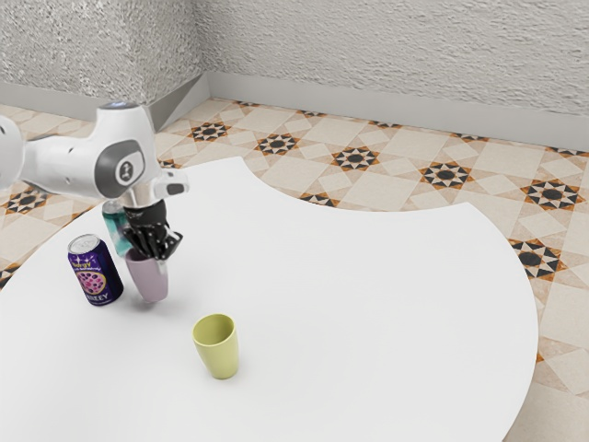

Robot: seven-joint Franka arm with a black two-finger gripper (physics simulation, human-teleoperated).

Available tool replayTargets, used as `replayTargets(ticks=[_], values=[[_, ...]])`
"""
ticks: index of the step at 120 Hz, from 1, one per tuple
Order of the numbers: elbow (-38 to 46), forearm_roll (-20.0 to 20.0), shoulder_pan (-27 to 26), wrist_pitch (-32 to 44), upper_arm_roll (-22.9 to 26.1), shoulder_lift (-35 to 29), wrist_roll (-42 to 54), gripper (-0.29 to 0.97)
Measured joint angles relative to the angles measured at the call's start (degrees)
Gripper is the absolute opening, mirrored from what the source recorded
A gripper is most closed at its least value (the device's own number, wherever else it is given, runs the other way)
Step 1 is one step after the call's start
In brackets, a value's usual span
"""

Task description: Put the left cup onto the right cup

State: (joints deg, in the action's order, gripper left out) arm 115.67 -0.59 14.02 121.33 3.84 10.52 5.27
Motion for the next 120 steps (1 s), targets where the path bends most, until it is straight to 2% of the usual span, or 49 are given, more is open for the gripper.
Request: replayTargets(ticks=[48,76,102,120], values=[[3.8,-2.2,0.6,-1.0,9.0,-7.7,-3.2,-0.10],[5.6,-2.1,7.2,-2.2,18.8,-10.8,-5.3,-0.10],[6.9,-0.9,15.5,-2.6,29.8,-13.7,-6.7,-0.10],[7.2,0.0,19.0,-2.8,35.7,-15.1,-7.6,-0.10]])
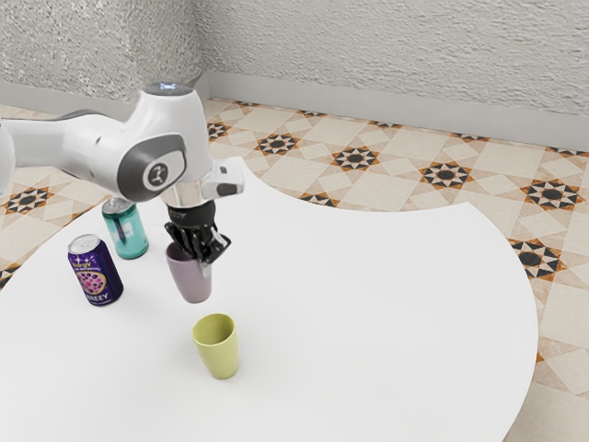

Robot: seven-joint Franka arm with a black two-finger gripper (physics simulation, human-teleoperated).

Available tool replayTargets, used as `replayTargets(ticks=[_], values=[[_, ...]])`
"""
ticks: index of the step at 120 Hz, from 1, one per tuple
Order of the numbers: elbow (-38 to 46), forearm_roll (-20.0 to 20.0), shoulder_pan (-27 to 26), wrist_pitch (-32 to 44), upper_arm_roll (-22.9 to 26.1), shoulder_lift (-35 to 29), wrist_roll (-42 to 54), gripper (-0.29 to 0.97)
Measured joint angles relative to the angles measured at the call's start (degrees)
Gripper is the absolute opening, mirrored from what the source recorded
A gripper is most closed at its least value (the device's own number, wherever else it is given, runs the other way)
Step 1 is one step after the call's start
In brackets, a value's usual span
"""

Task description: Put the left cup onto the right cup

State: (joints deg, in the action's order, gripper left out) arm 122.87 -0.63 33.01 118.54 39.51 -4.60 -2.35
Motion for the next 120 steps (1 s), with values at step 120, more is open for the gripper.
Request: replayTargets(ticks=[120], values=[[1.6,10.5,23.5,-1.8,27.2,-7.4,-2.5,-0.10]])
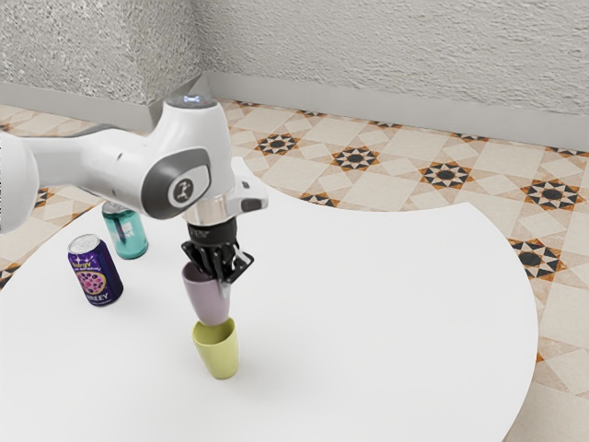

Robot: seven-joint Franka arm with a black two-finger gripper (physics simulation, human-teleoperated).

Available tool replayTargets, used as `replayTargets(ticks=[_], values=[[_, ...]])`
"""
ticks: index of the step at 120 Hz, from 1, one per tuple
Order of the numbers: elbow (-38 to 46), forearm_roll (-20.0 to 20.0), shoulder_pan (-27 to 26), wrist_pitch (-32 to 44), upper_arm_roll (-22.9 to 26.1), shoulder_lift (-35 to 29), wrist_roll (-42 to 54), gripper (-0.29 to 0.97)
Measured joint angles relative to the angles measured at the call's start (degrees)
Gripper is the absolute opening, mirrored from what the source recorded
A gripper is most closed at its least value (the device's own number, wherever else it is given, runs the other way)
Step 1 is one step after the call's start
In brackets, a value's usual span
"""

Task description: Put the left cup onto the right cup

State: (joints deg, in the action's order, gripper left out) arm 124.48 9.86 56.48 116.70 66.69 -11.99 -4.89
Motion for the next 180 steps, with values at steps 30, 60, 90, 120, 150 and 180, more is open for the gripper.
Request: replayTargets(ticks=[30,60,90,120,150,180], values=[[0.5,2.1,1.4,-0.6,1.4,-1.3,-0.2,-0.10],[0.7,3.4,2.7,-0.7,3.3,-1.7,-0.3,-0.11],[0.8,4.0,4.0,-0.6,4.9,-1.7,-0.4,-0.11],[1.1,4.1,5.7,-0.3,6.1,-1.6,-0.5,-0.11],[1.7,4.7,6.1,0.0,6.6,-1.4,-0.6,-0.07],[1.9,6.3,6.4,-0.4,7.0,-1.4,-0.6,0.30]])
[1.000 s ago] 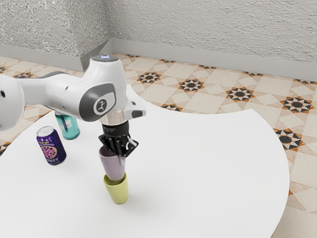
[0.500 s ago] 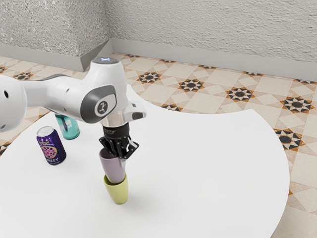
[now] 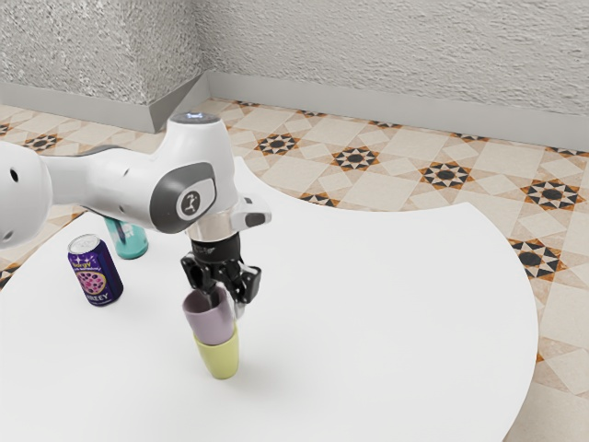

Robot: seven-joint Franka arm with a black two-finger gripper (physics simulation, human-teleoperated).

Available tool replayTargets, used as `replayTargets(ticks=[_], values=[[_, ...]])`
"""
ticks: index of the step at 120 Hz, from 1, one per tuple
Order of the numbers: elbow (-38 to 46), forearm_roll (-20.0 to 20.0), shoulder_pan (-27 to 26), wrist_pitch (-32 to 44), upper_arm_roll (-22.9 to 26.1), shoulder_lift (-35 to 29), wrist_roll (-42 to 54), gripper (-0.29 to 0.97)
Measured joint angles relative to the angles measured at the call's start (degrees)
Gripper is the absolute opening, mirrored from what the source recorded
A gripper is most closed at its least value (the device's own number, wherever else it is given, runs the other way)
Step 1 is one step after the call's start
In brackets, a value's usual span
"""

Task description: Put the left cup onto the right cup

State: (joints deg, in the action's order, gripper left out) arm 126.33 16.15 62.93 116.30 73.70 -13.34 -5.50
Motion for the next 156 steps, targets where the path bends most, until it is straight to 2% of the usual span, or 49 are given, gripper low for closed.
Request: replayTargets(ticks=[29,80,92,120,156], values=[[-0.9,0.2,-0.4,-1.6,-0.4,-0.3,0.0,0.49],[-6.6,-0.1,-2.2,-8.1,-1.4,-0.9,-1.0,0.61],[-8.3,-0.5,-3.8,-9.3,-3.3,-0.5,-1.1,0.64],[-8.9,-4.6,-22.2,-10.5,-19.8,1.4,-1.2,0.66],[-10.7,-12.1,-49.1,-11.0,-46.0,5.0,-1.0,0.68]])
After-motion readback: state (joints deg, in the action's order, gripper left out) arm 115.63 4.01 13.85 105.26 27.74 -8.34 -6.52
